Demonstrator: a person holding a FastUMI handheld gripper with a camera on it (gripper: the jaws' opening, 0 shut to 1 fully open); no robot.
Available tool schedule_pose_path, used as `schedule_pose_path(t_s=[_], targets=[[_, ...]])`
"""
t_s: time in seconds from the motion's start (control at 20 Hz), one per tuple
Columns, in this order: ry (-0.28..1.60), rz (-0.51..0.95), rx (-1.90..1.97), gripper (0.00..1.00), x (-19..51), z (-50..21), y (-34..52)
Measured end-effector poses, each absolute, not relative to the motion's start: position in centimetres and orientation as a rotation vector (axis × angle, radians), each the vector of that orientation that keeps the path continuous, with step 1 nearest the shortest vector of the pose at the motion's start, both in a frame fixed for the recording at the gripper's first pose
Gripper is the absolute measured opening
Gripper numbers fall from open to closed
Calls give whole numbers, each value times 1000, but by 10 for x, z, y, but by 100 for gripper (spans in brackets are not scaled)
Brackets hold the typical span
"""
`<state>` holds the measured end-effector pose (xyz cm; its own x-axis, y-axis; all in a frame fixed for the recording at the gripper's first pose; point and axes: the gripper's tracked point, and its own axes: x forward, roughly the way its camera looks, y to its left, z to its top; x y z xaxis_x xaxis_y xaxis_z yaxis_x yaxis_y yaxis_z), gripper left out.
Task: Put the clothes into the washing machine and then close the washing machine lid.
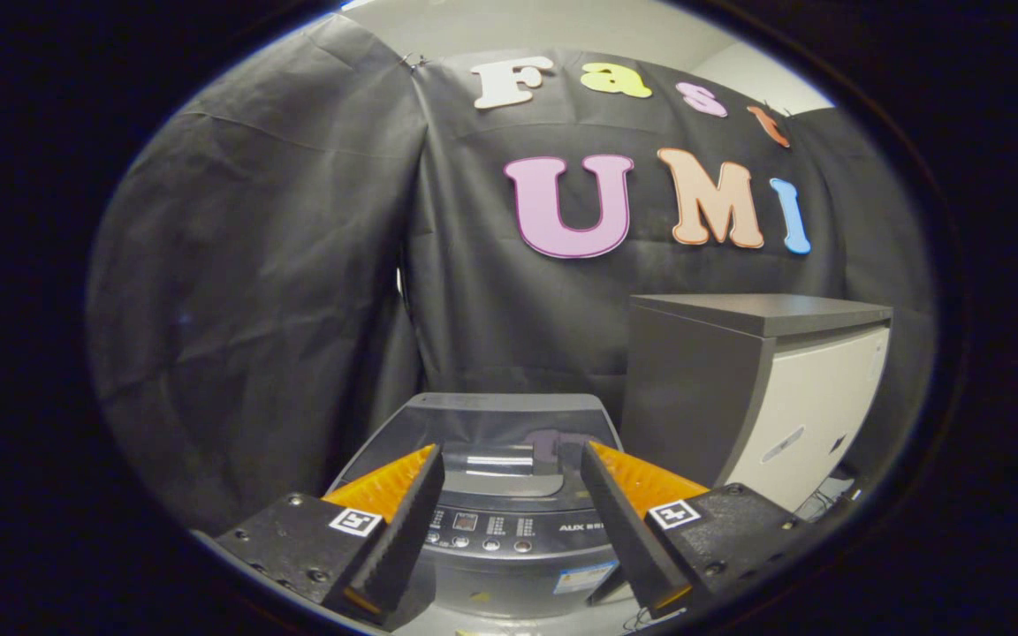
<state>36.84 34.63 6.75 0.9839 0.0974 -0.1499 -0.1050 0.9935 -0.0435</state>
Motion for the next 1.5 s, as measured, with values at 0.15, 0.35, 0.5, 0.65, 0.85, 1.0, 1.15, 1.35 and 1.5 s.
schedule_pose_path(t_s=[0.15,0.35,0.5,0.65,0.85,1.0,1.15,1.35,1.5], targets=[[136,100,-46,95,355,76,335],[88,77,-21,95,332,99,312],[79,92,-14,95,312,114,302],[62,116,-42,95,296,129,289],[67,140,-41,95,265,140,271],[43,125,-28,95,246,148,247],[22,79,-30,95,231,152,216],[6,58,40,94,222,160,187],[19,60,85,96,218,159,178]])
